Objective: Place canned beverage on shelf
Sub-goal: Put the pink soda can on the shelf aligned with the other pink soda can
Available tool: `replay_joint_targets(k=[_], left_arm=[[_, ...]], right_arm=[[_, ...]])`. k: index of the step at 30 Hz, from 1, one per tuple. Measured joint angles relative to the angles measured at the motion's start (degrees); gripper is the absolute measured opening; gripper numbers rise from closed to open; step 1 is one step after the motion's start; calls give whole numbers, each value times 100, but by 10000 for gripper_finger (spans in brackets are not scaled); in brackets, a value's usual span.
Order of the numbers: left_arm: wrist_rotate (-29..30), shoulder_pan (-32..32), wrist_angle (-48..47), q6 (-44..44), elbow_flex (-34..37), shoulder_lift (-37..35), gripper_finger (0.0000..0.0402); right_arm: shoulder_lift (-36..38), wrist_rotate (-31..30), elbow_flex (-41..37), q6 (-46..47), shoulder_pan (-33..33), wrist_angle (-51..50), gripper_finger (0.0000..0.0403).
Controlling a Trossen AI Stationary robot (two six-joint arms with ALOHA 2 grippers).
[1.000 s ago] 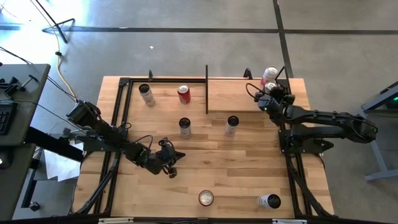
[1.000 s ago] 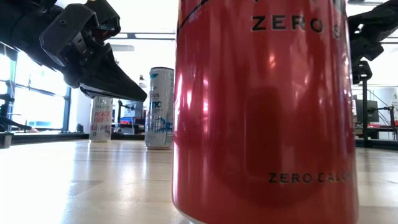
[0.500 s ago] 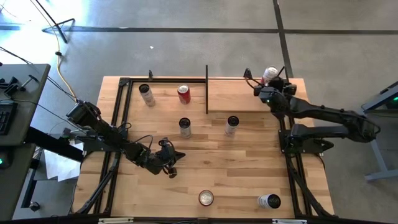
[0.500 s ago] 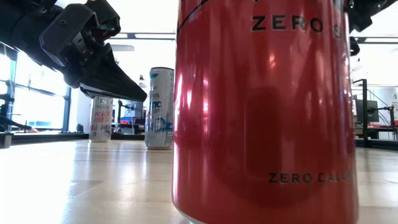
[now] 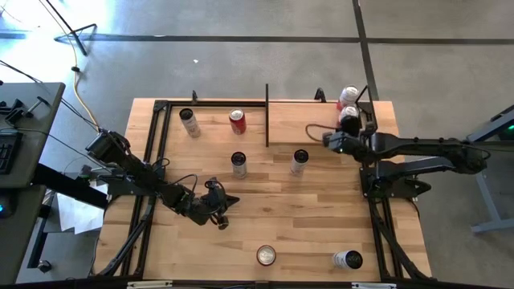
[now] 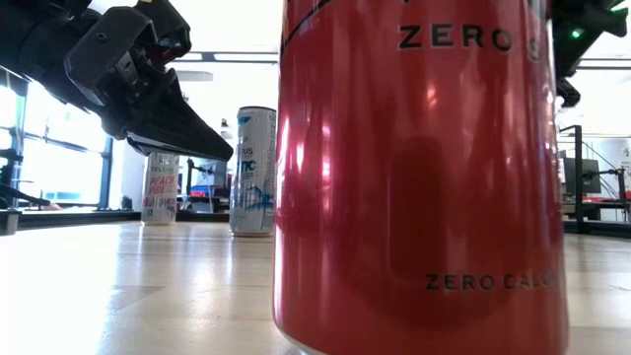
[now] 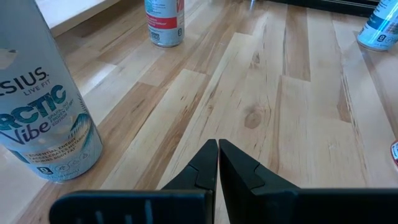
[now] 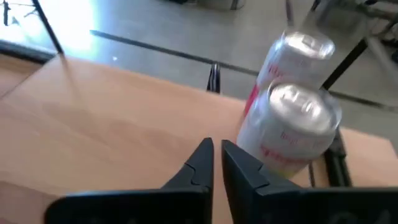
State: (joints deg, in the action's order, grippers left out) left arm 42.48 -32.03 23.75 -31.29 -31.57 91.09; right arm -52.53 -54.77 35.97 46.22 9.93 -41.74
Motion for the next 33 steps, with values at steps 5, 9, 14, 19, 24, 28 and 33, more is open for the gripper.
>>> replay_joint_targets(k=[5, 9, 14, 19, 24, 28, 33], left_arm=[[-2, 0, 0, 0, -2, 2, 7], [-4, 1, 1, -1, -1, 2, 7], [-7, 0, 2, -2, 0, 2, 7], [-10, 0, 0, 0, 0, 1, 7], [-15, 0, -20, -2, 0, 0, 7], [-17, 0, -20, -1, 0, 2, 7], [-17, 0, -37, -2, 0, 2, 7]], right_arm=[[0, 80, -378, 349, 132, 37, 21], [0, 83, -508, 315, 401, 62, 3], [0, 84, -508, 152, 735, 87, 1], [0, 135, -509, 17, 1006, 101, 0], [0, 178, -510, -241, 1185, 333, 0], [0, 188, -509, -371, 1312, 435, 0], [0, 189, -510, -496, 1466, 432, 0]])
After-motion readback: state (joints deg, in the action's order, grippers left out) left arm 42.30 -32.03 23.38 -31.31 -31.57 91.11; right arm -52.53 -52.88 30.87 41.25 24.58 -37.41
